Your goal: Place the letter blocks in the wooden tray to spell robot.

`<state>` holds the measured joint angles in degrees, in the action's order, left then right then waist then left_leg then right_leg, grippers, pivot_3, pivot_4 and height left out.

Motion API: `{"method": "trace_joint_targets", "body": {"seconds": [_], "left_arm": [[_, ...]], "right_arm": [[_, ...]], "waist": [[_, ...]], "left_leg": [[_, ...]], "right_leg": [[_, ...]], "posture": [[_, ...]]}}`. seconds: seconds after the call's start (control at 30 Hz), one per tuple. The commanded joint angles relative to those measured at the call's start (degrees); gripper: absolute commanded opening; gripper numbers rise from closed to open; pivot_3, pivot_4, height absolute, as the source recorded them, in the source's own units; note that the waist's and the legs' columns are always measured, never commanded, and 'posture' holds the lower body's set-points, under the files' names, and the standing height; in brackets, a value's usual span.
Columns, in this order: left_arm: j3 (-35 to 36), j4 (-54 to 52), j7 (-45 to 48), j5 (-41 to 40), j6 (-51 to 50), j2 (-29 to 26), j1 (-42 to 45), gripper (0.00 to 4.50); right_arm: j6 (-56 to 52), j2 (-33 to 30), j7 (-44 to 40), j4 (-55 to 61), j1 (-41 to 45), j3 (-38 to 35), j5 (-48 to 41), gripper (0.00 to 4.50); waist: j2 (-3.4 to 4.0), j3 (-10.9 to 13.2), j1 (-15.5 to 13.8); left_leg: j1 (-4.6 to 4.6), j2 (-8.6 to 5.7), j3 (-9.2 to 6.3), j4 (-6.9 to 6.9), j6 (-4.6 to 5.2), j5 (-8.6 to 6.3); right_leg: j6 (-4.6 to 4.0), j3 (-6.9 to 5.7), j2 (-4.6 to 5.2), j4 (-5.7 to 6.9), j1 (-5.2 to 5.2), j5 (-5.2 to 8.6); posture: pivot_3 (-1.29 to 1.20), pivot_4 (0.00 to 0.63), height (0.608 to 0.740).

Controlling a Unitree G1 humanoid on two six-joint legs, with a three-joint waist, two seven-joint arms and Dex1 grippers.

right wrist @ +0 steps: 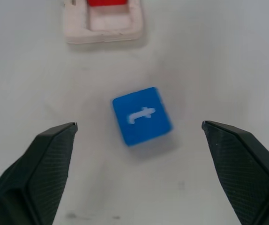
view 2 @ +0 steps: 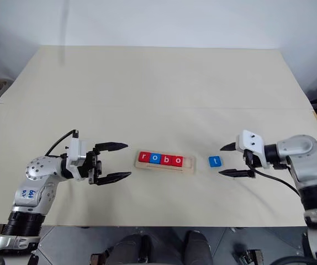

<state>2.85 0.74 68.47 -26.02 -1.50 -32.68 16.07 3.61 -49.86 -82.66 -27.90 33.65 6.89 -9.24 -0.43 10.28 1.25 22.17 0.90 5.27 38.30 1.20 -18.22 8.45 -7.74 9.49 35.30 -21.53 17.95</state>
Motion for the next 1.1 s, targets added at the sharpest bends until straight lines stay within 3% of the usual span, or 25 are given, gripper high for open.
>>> {"method": "trace_joint_targets", "body": {"seconds": [0.03, 0.1, 0.2, 0.43, 0.67, 0.87, 1.1], "left_arm": [[0.6, -2.5, -0.1, -1.0, -0.2, -0.4, -0.6, 4.50], [0.8, -3.1, -0.6, -1.0, -0.2, -0.3, -1.0, 4.50], [1.1, -3.6, -1.1, -1.1, -0.2, -0.2, -1.7, 4.50], [0.9, -3.2, -1.8, -0.9, 0.2, 0.1, -1.5, 4.50], [1.0, -1.4, -1.4, -0.5, 0.6, -0.1, 0.4, 4.50], [0.9, -0.9, -1.3, -0.3, 0.9, 0.0, 0.0, 4.50], [0.2, -1.9, -1.8, -0.3, 0.3, 0.6, -0.4, 4.50]], "right_arm": [[4.5, 2.3, -1.2, -5.9, 3.5, 1.3, 2.0, 4.46], [4.9, 3.4, -2.1, -7.7, 4.6, 1.9, 2.4, 4.46], [4.6, 4.1, -4.2, -8.5, 4.8, 2.6, 2.6, 3.83], [3.9, 5.5, -2.9, -8.0, 4.2, 1.8, 2.4, 1.47], [-6.7, 3.8, -3.3, 5.7, 0.9, -0.5, -2.3, 1.46], [-22.9, 5.1, 3.1, 23.7, -2.3, 0.1, -5.8, 1.46], [-25.8, 7.9, 9.2, 26.8, -2.5, 3.9, -2.2, 1.46]], "waist": [[0.00, 0.0, 0.0], [0.01, 0.0, 0.1], [0.02, 0.0, 0.0], [0.02, 0.0, 0.2], [0.02, 0.0, 0.1], [0.02, 0.0, -0.1], [0.03, 0.0, -0.7]], "left_leg": [[0.00, 0.00, 0.00, -0.01, 0.00, 0.00], [0.00, 0.01, -0.01, -0.01, 0.00, 0.00], [0.00, 0.01, -0.02, 0.01, 0.00, 0.00], [-0.01, 0.02, -0.03, 0.03, -0.01, 0.00], [0.00, 0.02, -0.03, 0.03, -0.01, 0.00], [0.00, 0.03, -0.06, 0.05, -0.01, 0.00], [0.00, -0.01, -0.04, 0.06, -0.01, 0.00]], "right_leg": [[0.00, 0.00, 0.00, -0.01, 0.00, 0.00], [0.00, 0.00, 0.00, 0.01, 0.00, 0.00], [0.00, 0.00, 0.00, 0.02, 0.00, 0.00], [0.00, -0.01, 0.00, 0.03, 0.02, 0.00], [0.00, 0.00, 0.00, 0.05, 0.02, 0.00], [0.00, -0.01, 0.00, 0.07, 0.01, 0.00], [0.00, 0.01, 0.01, 0.07, 0.00, 0.00]], "posture": [[0.00, 0.150, 0.740], [0.00, 0.150, 0.740], [0.00, 0.150, 0.740], [0.00, 0.150, 0.740], [0.00, 0.150, 0.740], [0.00, 0.150, 0.740], [0.00, 0.150, 0.740]]}}
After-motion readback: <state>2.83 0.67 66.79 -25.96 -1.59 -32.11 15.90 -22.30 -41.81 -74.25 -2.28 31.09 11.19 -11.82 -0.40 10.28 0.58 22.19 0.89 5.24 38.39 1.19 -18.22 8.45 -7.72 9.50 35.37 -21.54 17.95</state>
